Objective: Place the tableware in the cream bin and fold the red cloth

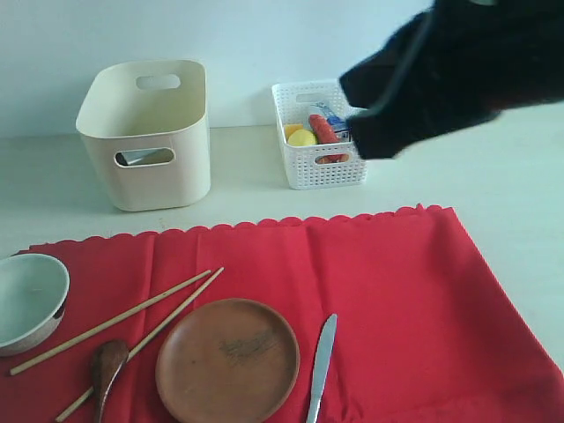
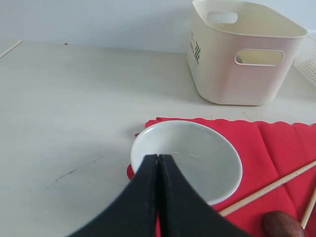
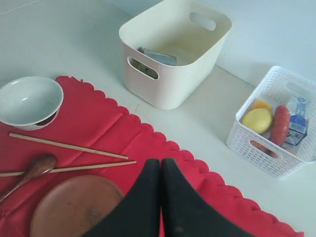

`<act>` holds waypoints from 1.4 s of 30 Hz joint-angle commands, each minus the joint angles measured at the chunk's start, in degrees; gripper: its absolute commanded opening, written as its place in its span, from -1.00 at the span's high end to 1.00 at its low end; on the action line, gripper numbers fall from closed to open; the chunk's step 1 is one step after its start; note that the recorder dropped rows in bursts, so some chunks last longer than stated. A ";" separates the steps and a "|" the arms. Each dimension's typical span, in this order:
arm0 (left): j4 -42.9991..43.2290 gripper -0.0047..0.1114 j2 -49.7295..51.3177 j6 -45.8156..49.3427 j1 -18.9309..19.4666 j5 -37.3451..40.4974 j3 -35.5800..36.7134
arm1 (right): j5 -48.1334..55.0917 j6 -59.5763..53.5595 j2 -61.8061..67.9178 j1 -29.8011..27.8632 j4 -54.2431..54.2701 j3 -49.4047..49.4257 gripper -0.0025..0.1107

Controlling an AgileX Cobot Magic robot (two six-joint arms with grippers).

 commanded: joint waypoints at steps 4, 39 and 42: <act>0.28 0.92 0.25 -0.08 0.02 -0.55 -0.28 | -0.88 -0.54 -20.35 0.05 -0.64 12.33 0.96; 0.28 0.92 0.25 -0.08 0.02 -0.55 -0.28 | -11.99 8.73 -40.90 -20.24 -1.19 34.29 0.96; 0.28 0.92 0.25 -0.08 0.02 -0.55 -0.28 | -11.99 8.73 -40.90 -23.51 -1.19 36.42 0.96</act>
